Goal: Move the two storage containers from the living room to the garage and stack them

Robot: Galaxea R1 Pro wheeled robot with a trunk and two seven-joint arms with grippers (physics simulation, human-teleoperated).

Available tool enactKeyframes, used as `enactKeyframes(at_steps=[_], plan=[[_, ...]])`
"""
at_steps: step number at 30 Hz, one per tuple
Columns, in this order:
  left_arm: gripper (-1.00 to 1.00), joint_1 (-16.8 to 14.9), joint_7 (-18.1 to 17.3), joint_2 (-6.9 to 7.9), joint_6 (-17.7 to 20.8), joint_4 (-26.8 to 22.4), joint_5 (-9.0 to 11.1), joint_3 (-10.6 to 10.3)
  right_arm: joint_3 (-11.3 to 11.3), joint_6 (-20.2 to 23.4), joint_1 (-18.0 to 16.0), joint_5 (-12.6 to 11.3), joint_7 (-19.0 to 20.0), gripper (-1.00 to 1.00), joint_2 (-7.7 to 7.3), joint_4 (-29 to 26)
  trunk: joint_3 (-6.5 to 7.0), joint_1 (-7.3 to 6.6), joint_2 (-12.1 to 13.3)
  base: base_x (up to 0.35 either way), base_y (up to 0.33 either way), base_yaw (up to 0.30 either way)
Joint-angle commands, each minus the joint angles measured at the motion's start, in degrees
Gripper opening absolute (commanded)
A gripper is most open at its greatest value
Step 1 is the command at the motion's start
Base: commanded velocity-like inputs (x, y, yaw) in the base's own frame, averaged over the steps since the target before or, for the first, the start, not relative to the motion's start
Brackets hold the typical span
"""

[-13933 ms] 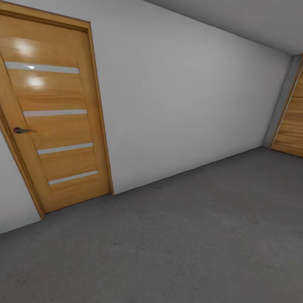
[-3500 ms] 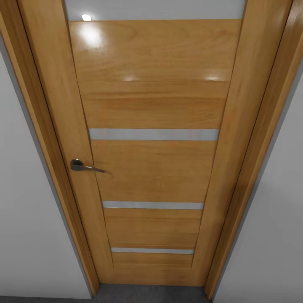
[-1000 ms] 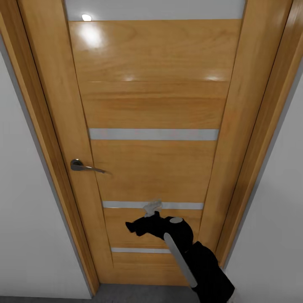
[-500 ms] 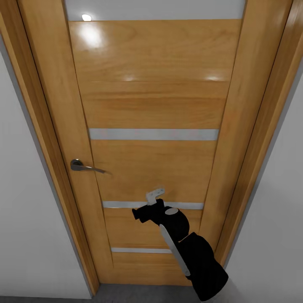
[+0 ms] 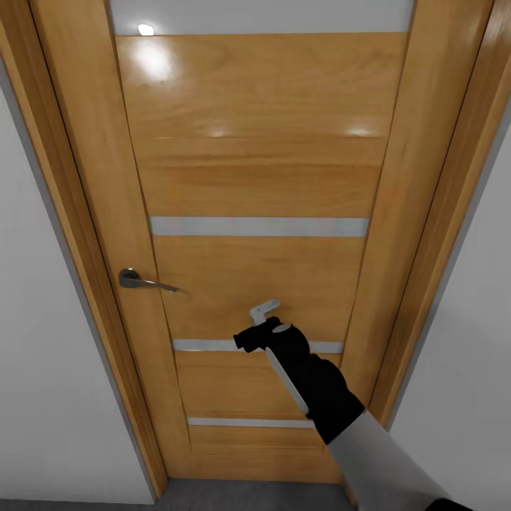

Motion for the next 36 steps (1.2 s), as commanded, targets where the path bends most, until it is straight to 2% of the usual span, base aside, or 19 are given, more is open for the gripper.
enactKeyframes(at_steps=[1,3,5,6,9,14,20,24,27,30,32,34,36], plan=[[1.00,-0.02,-0.02,0.00,-0.09,0.00,0.05,0.08,0.05,0.08,-0.24,-0.59,-0.45,1.00,0.00,0.37,-0.06,0.00,-0.03,0.000,0.000,0.000],[1.00,-0.02,-0.02,0.00,-0.08,-0.03,0.05,0.08,0.05,-0.26,-1.28,-0.59,-0.51,1.00,0.00,2.09,-0.06,0.00,-0.03,0.000,0.000,0.000],[1.00,-0.02,-0.02,0.00,-0.09,-0.05,0.05,0.08,0.05,-1.91,-4.04,-0.59,-0.54,1.00,0.00,7.61,-0.06,0.00,-0.03,0.000,0.000,0.000],[1.00,-0.02,-0.02,0.00,-0.09,-0.05,0.05,0.08,0.05,-4.40,-6.03,-0.59,-0.52,1.00,0.00,12.37,-0.06,0.00,-0.03,0.000,0.000,0.000],[1.00,-0.02,-0.02,0.00,-0.10,-0.05,0.05,0.08,0.05,-4.75,-6.33,-0.48,-0.49,1.00,0.00,13.11,-0.06,0.00,-0.03,0.000,0.000,0.000],[1.00,-0.02,-0.02,0.00,-0.09,-0.05,0.05,0.08,0.05,-4.66,-6.38,-0.29,-0.46,1.00,0.00,12.60,-0.06,0.00,-0.03,0.000,0.000,0.000],[1.00,-0.02,-0.02,-0.06,-0.09,-0.05,0.05,0.08,0.41,-2.83,-6.34,-0.18,-0.74,1.00,0.00,5.77,-0.06,0.00,-0.03,0.000,0.000,0.000],[1.00,-0.02,-0.02,-0.09,-0.10,-0.05,0.05,0.08,3.92,-0.34,-6.35,-0.46,-1.04,1.00,0.00,1.96,-0.06,0.00,-0.03,0.000,0.000,0.000],[1.00,-0.02,-0.02,-0.09,-0.09,-0.05,0.05,0.08,4.75,-0.22,-6.62,-0.64,-1.12,1.00,0.00,2.28,-0.06,0.00,-0.03,0.000,0.000,0.000],[1.00,-0.02,-0.02,-0.09,-0.07,-0.05,0.05,0.08,4.99,-0.62,-9.42,-1.17,-1.15,1.00,0.00,5.92,-0.06,0.00,-0.03,0.000,0.000,0.000],[1.00,-0.02,-0.02,-0.09,-0.09,-0.03,0.05,0.08,5.03,-1.66,-12.53,-1.85,-1.16,1.00,0.00,10.40,-0.06,0.00,-0.03,0.000,0.000,0.000],[1.00,-0.02,-0.02,-0.09,-0.09,-0.04,0.05,0.08,5.09,-3.77,-16.10,-3.54,-1.16,1.00,0.00,15.47,-0.06,0.00,-0.03,0.000,0.000,0.000],[1.00,-0.02,-0.02,-0.09,-0.08,-0.05,0.05,0.08,5.12,-4.47,-17.77,-4.39,-1.16,1.00,0.00,18.46,-0.06,0.00,-0.03,0.000,0.000,0.000]])
